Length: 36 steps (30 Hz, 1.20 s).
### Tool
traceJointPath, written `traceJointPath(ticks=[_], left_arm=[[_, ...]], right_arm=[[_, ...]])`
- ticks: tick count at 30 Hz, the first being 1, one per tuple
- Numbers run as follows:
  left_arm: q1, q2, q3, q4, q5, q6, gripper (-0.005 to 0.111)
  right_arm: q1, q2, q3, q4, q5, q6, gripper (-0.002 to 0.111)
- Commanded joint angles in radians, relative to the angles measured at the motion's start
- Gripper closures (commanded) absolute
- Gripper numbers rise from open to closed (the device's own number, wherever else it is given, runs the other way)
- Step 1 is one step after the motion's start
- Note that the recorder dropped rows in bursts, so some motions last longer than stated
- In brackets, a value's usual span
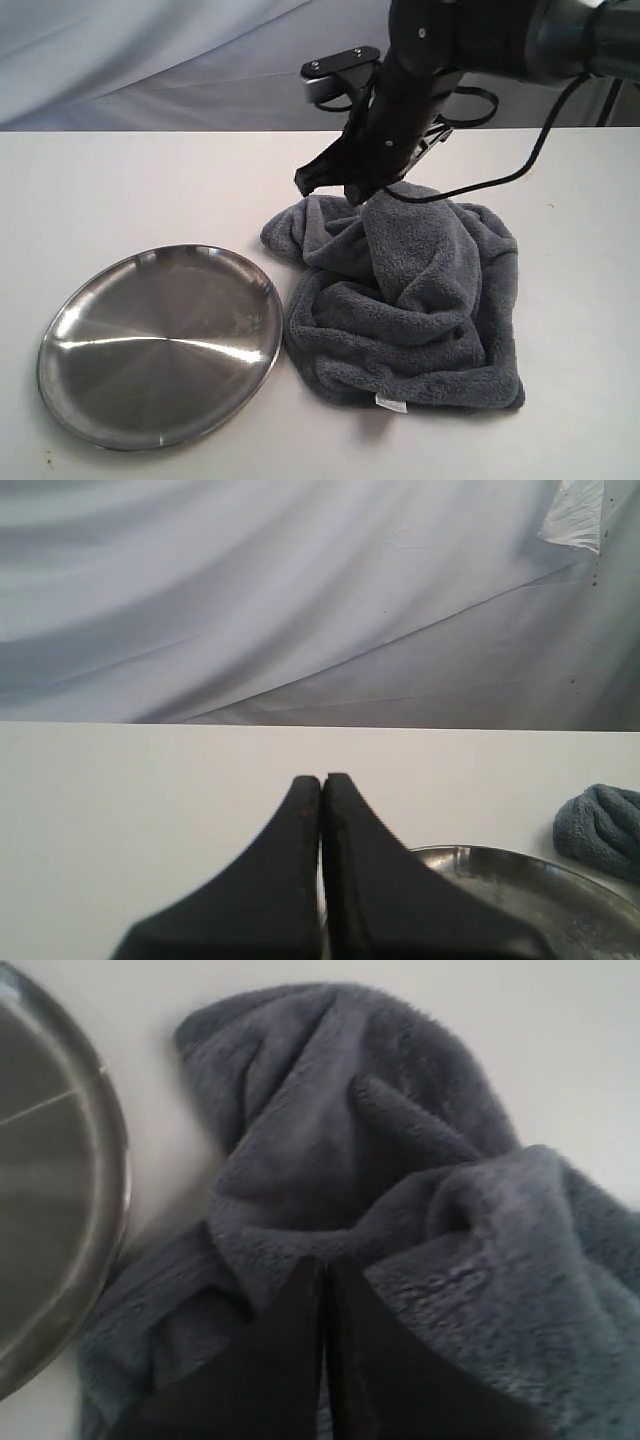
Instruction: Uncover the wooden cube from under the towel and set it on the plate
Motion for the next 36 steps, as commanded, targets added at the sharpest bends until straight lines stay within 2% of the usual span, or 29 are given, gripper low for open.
traceJointPath(ticks=[1,6,13,21,24,27,31,33,36], left_arm=[[0.002,-0.002,0.004,0.001,-0.001,0.0,0.105],[0.002,-0.002,0.004,0.001,-0.001,-0.003,0.105],[0.002,-0.002,0.004,0.001,-0.001,-0.003,0.105],[0.002,-0.002,0.004,0.001,-0.001,-0.001,0.105],[0.002,-0.002,0.004,0.001,-0.001,-0.001,0.105],[0.002,-0.002,0.004,0.001,-0.001,-0.001,0.105],[0.002,-0.002,0.004,0.001,-0.001,-0.003,0.105],[0.002,-0.002,0.004,0.001,-0.001,-0.003,0.105],[0.002,-0.002,0.004,0.001,-0.001,-0.003,0.105]], right_arm=[[0.041,-0.022,0.082,0.068,-0.022,-0.034,0.108],[0.054,-0.088,0.266,0.115,-0.182,-0.062,0.108],[0.052,-0.27,0.541,0.114,-0.501,-0.022,0.108],[0.037,-0.341,0.588,0.076,-0.604,-0.022,0.107],[0.02,-0.341,0.588,0.072,-0.624,-0.017,0.099],[0.016,-0.341,0.582,0.05,-0.645,-0.017,0.081],[0.016,-0.341,0.582,-0.016,-0.673,-0.017,0.05],[0.016,-0.341,0.582,-0.059,-0.68,-0.015,0.04],[0.015,-0.341,0.582,-0.121,-0.693,-0.005,0.036]])
